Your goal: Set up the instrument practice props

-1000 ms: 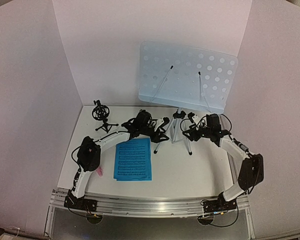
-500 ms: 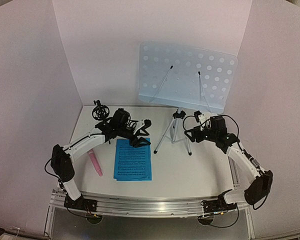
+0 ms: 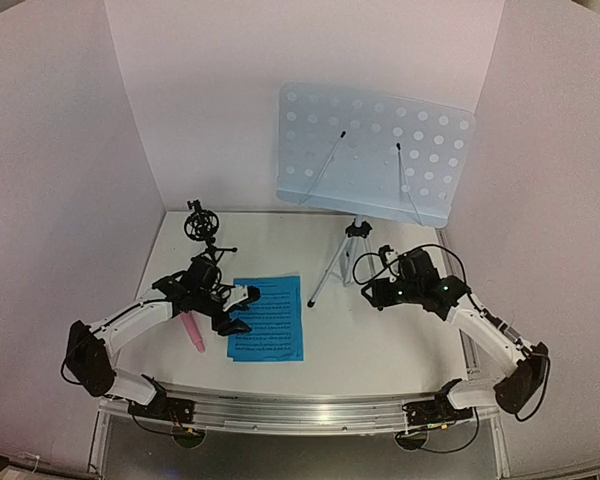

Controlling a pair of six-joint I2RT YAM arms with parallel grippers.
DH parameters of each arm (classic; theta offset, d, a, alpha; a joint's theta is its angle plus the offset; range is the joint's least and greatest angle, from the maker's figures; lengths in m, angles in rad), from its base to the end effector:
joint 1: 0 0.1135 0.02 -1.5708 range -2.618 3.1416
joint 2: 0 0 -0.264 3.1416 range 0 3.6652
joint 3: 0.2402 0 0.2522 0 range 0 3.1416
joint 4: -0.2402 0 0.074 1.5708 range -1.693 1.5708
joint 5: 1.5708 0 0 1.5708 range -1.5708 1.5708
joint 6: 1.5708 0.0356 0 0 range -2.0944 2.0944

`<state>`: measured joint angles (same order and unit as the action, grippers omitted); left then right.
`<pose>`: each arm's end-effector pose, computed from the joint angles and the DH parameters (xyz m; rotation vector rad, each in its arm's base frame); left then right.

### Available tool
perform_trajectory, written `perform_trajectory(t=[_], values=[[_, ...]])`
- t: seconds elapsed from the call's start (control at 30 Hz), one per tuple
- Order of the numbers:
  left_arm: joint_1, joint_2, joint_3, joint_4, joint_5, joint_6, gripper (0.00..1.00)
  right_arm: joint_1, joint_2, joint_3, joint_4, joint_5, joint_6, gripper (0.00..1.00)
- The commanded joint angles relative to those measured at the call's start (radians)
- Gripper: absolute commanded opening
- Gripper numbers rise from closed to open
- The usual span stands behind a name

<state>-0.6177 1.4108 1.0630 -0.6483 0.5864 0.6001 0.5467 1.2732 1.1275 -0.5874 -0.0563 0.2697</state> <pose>0.2209 -0.1811 0.2600 1.5971 1.9043 -0.7538 0.2339 0.1447 0.3164 -0.3537 2.3242 0.4762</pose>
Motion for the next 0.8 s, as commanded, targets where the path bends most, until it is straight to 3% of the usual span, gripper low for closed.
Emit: perform_trajectory(t=[0.0,0.13,0.23,0.3,0.4,0.57,0.67,0.77], values=[[0.08,-0.063,-0.135,-0.036,-0.112,0.161,0.71,0.136,0.057,0.008,-0.079,0.057,0.211,0.69],[0.146,-0.043,-0.223,-0.008,-0.197,0.255,0.71,0.318,0.247,0.083,-0.047,0.09,0.309,0.69],[0.199,-0.016,-0.196,-0.055,-0.177,0.206,0.7,0.372,0.389,0.187,-0.018,0.096,0.351,0.68],[0.221,0.012,-0.122,-0.142,-0.139,0.07,0.7,0.396,0.454,0.237,0.022,0.117,0.381,0.66],[0.225,0.024,-0.045,-0.197,-0.086,-0.247,0.66,0.416,0.543,0.294,0.075,0.116,0.429,0.64],[0.222,0.001,-0.012,-0.088,-0.033,-0.703,0.58,0.428,0.648,0.344,0.129,0.137,0.513,0.64],[0.223,-0.021,-0.077,0.009,-0.064,-0.967,0.63,0.428,0.691,0.356,0.139,0.161,0.548,0.64],[0.226,-0.042,-0.157,0.078,-0.163,-1.135,0.7,0.427,0.743,0.388,0.144,0.151,0.553,0.65]])
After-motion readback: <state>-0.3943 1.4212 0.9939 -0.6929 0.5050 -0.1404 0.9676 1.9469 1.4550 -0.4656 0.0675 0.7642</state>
